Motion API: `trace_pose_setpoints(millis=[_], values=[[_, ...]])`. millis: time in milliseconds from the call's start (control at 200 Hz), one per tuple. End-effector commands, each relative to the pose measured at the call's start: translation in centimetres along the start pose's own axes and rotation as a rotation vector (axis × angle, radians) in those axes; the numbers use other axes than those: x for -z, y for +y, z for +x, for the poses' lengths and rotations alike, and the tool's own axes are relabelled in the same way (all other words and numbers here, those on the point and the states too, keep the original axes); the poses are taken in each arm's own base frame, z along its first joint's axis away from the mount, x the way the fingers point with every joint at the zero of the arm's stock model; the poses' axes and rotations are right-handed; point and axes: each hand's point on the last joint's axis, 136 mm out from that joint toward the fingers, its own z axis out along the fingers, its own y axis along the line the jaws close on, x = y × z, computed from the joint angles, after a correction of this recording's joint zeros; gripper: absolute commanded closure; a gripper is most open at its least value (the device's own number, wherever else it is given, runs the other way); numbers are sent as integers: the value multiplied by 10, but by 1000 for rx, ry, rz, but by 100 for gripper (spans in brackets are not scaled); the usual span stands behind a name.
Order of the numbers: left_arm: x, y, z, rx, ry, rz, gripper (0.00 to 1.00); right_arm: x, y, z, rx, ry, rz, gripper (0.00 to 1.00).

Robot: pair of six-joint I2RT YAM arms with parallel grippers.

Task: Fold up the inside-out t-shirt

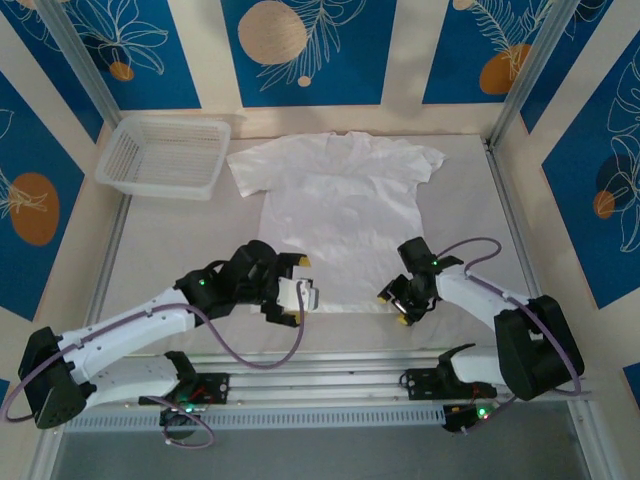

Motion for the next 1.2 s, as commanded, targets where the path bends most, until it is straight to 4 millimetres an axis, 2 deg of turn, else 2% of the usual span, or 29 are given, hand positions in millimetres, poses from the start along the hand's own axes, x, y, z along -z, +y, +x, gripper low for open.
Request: trace_pose_setpoints(millis=[0,90,235,390,505,720,815,885,970,1050,1110,1195], values=[[-3,5,-3,0,-38,-5,1,-9,9,-2,-5,8,-48,46],[-4,4,-3,11,-46,5,1,0,12,-3,6,-8,-58,50],[-9,3,0,26,-45,24,1,13,21,-7,30,-34,-102,74],[-10,3,3,38,-39,27,1,16,27,-10,33,-28,-132,95],[-11,1,5,43,-35,33,1,22,32,-7,51,-16,-147,100],[-18,-2,9,54,-29,53,1,41,46,-4,86,-23,-199,100],[-21,8,-5,125,-87,38,1,58,63,-6,105,-45,-271,100],[-25,24,-27,265,-138,50,1,73,76,-9,112,-61,-316,100],[-42,51,-50,499,-185,38,1,87,87,-11,122,-75,-354,100],[-71,50,-60,549,-200,53,1,99,93,-14,122,-90,-390,100],[-95,43,-59,518,-170,56,1,108,97,-17,117,-100,-417,100],[-130,42,-42,518,-113,20,1,121,101,-20,111,-118,-458,100]])
